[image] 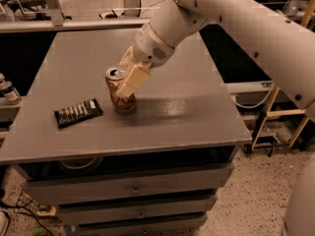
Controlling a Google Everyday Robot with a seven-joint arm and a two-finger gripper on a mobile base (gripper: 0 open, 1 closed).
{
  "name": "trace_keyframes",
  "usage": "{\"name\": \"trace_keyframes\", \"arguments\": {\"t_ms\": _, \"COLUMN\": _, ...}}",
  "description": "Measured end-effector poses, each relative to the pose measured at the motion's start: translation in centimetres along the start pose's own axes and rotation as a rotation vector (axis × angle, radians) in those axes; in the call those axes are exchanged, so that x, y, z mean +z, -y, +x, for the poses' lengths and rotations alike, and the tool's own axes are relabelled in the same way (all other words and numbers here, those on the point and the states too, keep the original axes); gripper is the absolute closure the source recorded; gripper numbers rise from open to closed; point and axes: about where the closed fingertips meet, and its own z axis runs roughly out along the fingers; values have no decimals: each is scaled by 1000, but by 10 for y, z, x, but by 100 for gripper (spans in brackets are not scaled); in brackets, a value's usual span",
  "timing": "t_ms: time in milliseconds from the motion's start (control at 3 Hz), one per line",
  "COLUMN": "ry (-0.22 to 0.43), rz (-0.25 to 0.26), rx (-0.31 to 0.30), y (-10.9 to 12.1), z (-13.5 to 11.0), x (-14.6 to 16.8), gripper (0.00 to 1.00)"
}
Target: Move orange can near rxbar chocolate
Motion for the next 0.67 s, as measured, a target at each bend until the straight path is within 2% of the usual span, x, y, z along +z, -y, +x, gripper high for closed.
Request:
{"name": "trace_keyframes", "arguments": {"t_ms": 333, "ry": 44, "rz": -43, "rx": -46, "y": 1, "z": -19, "x": 11, "gripper": 100}}
{"name": "trace_keyframes", "arguments": {"t_ms": 667, "ry": 82, "rz": -93, "rx": -64, "y": 2, "z": -27, "x": 23, "gripper": 100}}
